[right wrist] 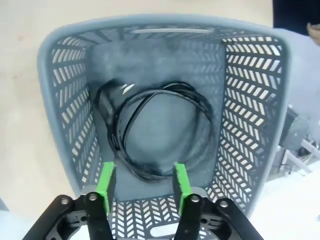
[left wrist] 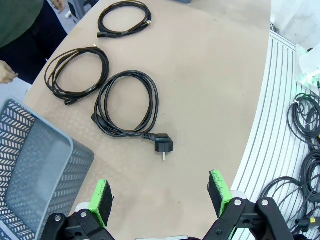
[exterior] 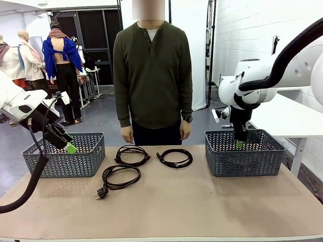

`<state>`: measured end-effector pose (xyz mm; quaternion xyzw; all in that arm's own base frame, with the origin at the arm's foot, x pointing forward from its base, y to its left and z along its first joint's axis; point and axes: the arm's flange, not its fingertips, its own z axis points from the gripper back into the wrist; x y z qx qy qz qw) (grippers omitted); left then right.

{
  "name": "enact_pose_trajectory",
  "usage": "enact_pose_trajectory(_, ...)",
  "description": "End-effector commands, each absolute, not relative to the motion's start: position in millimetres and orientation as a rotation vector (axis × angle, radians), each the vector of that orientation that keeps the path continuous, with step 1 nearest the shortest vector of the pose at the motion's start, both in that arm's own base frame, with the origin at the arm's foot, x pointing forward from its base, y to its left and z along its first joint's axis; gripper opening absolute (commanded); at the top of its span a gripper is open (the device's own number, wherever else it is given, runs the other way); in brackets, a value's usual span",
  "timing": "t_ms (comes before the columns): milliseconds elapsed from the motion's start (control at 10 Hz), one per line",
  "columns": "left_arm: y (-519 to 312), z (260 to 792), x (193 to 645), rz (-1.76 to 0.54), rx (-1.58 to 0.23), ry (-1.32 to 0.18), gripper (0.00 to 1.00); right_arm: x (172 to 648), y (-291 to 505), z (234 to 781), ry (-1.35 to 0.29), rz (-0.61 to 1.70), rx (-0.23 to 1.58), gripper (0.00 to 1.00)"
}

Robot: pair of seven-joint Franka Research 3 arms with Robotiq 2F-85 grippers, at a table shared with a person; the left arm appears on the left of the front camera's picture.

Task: Organize the cables according to human instructions.
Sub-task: Pick up a bundle of cables and place it in the basket indicated by the human.

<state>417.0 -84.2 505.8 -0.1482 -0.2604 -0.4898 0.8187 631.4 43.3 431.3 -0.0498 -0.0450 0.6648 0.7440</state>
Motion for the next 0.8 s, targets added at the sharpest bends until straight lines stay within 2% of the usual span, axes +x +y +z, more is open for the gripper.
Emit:
enact_pose_trajectory(0, -80.7, 505.1, 418.5, -1.058, -0.334, -0.568, 1.0, 633.1, 43.8, 438.4, -0.124, 1.428, -0.081, 1.0)
enact_pose_trajectory(700, -80.7, 505.1, 418.5, -1.058, -0.334, -0.568, 1.0, 628.6, 42.9, 448.9, -0.083, 1.334, -0.062, 1.0)
